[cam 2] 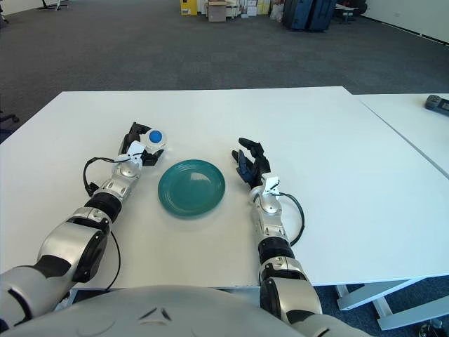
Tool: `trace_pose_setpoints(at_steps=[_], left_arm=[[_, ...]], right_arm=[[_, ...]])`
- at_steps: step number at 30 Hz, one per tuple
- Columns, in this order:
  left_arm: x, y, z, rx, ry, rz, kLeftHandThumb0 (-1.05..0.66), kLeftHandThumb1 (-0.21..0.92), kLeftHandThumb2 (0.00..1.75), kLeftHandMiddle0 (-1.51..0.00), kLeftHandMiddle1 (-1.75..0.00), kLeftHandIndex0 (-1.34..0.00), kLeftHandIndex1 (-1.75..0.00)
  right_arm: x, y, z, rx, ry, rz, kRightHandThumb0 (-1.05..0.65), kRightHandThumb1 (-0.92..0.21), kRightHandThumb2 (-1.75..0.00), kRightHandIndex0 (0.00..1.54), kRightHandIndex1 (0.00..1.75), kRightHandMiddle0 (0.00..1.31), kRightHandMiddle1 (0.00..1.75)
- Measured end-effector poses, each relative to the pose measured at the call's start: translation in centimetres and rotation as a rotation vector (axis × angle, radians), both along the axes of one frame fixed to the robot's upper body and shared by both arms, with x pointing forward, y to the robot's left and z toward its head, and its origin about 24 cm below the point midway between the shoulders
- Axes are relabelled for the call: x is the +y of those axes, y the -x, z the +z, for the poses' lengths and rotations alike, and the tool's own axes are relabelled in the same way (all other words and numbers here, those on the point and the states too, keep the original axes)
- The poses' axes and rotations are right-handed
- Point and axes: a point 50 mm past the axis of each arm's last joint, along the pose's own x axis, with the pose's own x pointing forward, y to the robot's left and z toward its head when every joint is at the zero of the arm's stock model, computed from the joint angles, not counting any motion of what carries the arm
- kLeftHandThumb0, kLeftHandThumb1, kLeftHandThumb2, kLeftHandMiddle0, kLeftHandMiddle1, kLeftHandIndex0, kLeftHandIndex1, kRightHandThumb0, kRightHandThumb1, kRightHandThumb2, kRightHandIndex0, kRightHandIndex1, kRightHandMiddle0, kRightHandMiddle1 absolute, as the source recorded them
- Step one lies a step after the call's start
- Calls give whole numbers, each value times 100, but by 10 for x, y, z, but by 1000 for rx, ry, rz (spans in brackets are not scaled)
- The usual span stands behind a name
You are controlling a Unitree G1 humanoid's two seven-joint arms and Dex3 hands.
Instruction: Put the bottle into the plate.
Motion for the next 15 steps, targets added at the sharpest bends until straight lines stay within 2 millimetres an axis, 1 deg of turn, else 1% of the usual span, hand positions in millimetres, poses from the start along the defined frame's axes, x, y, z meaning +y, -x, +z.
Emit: trace_pose_setpoints(at_steps=[15], left_arm=[[0, 4, 0, -25, 23, 3, -7, 42, 106, -117, -175, -88, -175]], right_arm=[[0, 1, -1, -3, -1, 6, -55, -92, -66, 71, 4, 18, 92]])
